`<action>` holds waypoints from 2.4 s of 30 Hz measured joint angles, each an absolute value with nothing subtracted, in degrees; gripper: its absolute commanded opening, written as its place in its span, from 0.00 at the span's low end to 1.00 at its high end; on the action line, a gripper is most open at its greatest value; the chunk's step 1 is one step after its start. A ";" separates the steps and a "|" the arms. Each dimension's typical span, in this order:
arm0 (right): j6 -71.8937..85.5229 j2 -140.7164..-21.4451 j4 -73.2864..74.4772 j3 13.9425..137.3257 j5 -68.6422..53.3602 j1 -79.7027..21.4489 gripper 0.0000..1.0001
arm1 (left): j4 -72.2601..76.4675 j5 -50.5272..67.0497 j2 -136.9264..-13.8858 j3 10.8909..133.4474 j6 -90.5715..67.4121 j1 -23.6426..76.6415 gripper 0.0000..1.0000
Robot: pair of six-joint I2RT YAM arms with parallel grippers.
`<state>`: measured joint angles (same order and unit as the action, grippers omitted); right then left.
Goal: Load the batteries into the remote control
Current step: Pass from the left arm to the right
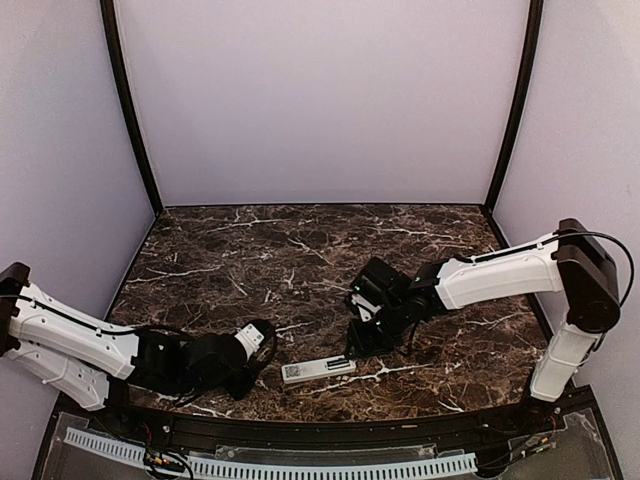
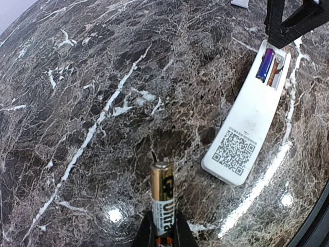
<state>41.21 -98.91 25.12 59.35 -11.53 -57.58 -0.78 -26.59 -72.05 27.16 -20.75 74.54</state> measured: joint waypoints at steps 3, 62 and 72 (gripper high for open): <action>41.30 -99.48 24.56 59.35 -11.55 -57.58 0.30 | -0.73 -26.28 -73.54 27.16 -20.49 74.54 0.00; 32.18 -86.35 21.39 66.22 -15.59 -60.14 0.44 | 1.43 -21.50 -65.65 30.83 -9.10 75.46 0.00; 32.01 -93.97 9.82 67.99 -26.89 -61.43 0.41 | 1.54 -20.23 -64.73 33.15 -5.17 75.55 0.00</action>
